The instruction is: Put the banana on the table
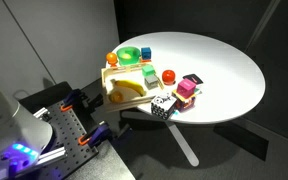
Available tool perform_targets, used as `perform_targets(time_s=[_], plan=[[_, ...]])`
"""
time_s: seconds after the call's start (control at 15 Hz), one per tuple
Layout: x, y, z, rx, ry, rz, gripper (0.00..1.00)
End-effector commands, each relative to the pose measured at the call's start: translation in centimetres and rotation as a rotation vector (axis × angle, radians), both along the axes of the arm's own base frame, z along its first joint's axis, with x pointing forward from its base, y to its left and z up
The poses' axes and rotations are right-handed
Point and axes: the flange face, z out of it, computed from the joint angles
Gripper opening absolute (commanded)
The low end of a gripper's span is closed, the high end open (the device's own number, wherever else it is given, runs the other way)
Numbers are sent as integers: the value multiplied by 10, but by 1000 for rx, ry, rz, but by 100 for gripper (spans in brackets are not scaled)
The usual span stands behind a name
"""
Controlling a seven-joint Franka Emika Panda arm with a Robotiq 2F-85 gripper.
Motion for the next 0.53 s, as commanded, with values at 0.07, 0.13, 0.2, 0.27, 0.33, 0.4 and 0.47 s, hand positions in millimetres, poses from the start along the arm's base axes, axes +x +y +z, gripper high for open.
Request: perform_targets(time_s=[0.07, 0.13, 0.2, 0.27, 0.33, 0.4, 0.47], plan=[[0, 0, 1, 0, 0, 0, 100], [0, 0, 1, 0, 0, 0, 100], [0, 0, 1, 0, 0, 0, 100], [0, 0, 1, 0, 0, 0, 100], [0, 0, 1, 0, 0, 0, 100], [2, 2, 1, -9, -5, -10, 100], [4, 5, 2, -18, -13, -19, 100]])
